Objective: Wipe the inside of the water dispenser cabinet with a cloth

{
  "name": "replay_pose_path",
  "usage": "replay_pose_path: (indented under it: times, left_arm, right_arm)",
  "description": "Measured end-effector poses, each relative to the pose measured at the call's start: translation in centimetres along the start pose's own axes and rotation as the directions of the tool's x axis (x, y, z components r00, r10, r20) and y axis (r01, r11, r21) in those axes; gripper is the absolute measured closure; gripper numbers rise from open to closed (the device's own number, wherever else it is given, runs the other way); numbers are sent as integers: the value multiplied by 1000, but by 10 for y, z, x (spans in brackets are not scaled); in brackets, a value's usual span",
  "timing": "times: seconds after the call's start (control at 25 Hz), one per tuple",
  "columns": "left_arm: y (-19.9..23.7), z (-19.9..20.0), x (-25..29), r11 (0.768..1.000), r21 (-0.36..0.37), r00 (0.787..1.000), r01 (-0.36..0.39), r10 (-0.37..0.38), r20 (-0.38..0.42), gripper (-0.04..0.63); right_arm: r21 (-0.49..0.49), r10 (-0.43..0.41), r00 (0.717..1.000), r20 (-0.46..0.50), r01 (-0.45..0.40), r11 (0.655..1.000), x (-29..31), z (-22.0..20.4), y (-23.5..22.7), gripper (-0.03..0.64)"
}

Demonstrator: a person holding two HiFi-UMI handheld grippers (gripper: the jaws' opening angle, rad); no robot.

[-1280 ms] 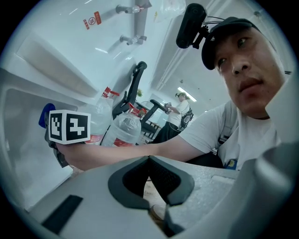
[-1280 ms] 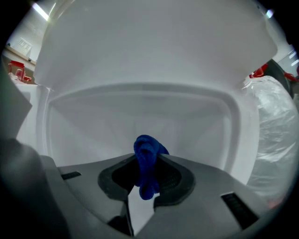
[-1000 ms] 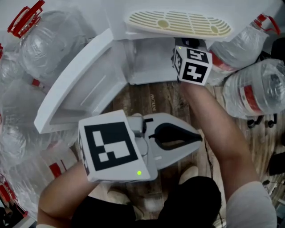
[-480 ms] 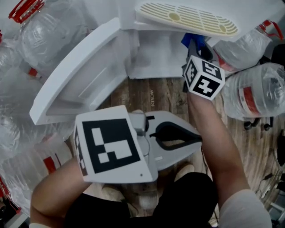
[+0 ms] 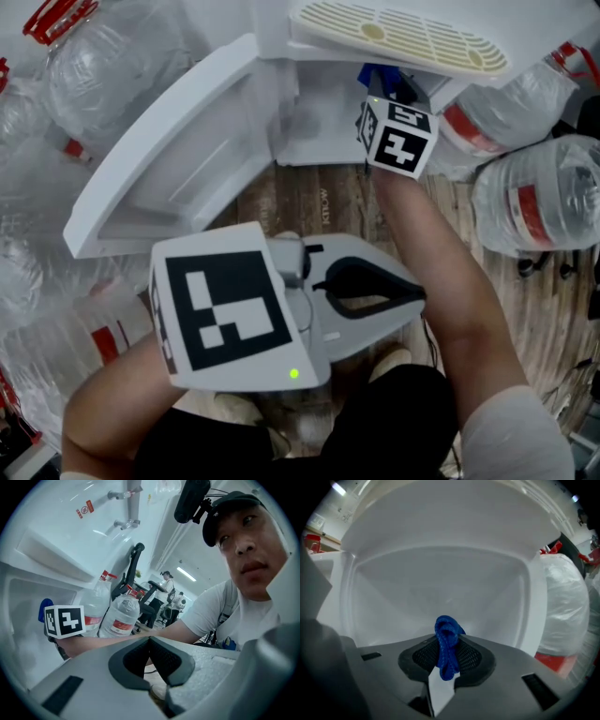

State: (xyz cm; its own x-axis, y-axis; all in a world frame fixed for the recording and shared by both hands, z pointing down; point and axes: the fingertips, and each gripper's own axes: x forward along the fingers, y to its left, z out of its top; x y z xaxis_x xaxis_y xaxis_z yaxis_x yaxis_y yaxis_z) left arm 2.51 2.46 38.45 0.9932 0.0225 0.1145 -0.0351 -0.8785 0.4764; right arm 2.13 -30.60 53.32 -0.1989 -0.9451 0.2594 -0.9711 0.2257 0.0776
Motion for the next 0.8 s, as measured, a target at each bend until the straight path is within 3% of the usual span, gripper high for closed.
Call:
replay_pose_path:
  times: [0.44, 0.8]
  left_arm:
    - [6, -11, -2, 1000, -19, 1000, -25, 25, -18, 595]
    - [7, -10, 4, 1000, -25, 1000, -13, 13, -17, 595]
  right_arm:
    - [117, -117, 990, -78, 126, 985, 39, -31, -19, 535]
    - [131, -89, 992, -89, 100, 986, 14, -47, -27, 535]
